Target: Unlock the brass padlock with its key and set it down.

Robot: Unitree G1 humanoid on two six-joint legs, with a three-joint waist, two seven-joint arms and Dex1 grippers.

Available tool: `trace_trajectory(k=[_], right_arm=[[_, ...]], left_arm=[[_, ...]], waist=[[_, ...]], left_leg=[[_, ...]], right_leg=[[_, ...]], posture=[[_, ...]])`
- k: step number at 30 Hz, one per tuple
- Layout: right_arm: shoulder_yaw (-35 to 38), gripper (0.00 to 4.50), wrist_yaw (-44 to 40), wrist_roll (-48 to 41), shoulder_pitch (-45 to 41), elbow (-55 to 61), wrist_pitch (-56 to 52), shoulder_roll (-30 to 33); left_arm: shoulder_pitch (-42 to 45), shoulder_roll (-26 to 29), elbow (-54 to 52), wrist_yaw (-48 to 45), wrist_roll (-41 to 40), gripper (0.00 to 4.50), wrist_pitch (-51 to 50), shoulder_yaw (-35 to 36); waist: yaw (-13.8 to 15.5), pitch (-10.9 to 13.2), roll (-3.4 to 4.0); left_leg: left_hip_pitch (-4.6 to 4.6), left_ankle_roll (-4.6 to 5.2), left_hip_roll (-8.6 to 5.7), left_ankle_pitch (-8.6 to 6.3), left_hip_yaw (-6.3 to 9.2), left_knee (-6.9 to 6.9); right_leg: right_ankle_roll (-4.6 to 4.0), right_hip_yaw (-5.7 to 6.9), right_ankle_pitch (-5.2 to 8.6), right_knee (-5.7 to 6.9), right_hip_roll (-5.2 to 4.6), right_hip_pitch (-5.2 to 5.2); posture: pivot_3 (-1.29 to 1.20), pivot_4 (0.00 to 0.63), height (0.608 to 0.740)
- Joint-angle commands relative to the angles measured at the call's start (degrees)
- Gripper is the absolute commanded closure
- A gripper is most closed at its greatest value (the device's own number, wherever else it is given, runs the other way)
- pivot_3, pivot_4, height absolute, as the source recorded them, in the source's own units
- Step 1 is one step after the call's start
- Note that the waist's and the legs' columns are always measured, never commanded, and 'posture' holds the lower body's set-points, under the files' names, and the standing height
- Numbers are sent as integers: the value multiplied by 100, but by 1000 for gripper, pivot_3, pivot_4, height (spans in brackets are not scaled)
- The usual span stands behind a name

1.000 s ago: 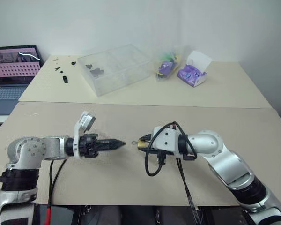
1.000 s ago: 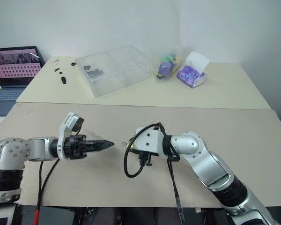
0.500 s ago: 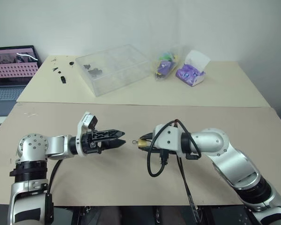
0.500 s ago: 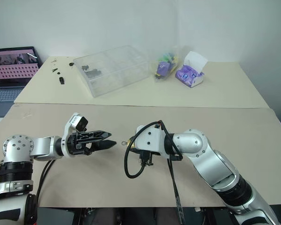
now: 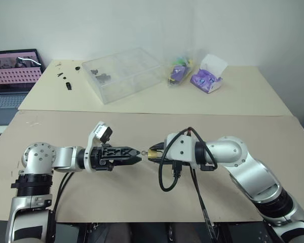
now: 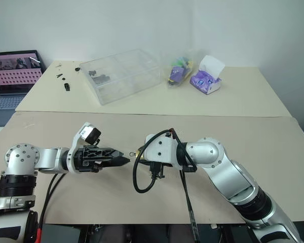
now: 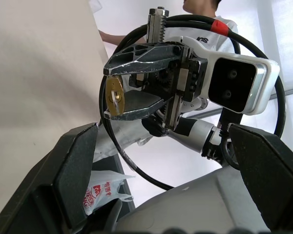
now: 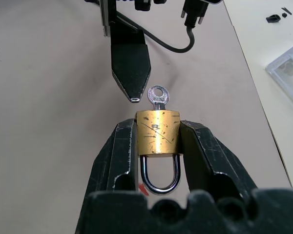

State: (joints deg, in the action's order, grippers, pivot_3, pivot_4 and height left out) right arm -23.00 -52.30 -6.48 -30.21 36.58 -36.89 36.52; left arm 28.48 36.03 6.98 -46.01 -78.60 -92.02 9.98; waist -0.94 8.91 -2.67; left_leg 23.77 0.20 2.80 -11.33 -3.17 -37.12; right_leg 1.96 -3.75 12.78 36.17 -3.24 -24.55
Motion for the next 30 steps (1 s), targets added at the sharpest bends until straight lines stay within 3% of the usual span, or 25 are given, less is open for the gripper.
trace_trajectory(k=[1,3,13,25,30], right_arm=[[77,3594,-11,-70,-112,232,52,8],[79,3594,-13,-83,-113,242,49,10],[100,3594,-35,-193,-142,255,31,50],[71,3594,-65,-271,-132,297,47,37],[65,3594,-75,-288,-124,303,54,53]], left_arm=[[181,23,24,-258,124,251,116,3],[219,26,42,-382,248,701,164,-52],[431,78,129,-948,594,4395,75,-222],[624,32,55,-1274,898,4461,148,-359],[530,49,-468,-1499,1203,4461,635,-604]], waist=[[0,0,0],[3,0,0],[-2,0,0],[7,1,-1],[7,1,-2]], left_leg=[[0,0,0,0,0,0],[1,0,0,0,0,0],[2,0,0,0,1,0],[4,0,0,0,1,0],[5,0,0,0,1,0]], right_leg=[[0,0,0,0,0,0],[0,0,0,-1,0,0],[0,1,1,-3,0,-1],[-24,1,24,-2,-1,-2],[-22,1,24,-2,-1,-3]], posture=[[0,150,740],[0,150,740],[0,150,740],[0,150,740],[0,150,740]])
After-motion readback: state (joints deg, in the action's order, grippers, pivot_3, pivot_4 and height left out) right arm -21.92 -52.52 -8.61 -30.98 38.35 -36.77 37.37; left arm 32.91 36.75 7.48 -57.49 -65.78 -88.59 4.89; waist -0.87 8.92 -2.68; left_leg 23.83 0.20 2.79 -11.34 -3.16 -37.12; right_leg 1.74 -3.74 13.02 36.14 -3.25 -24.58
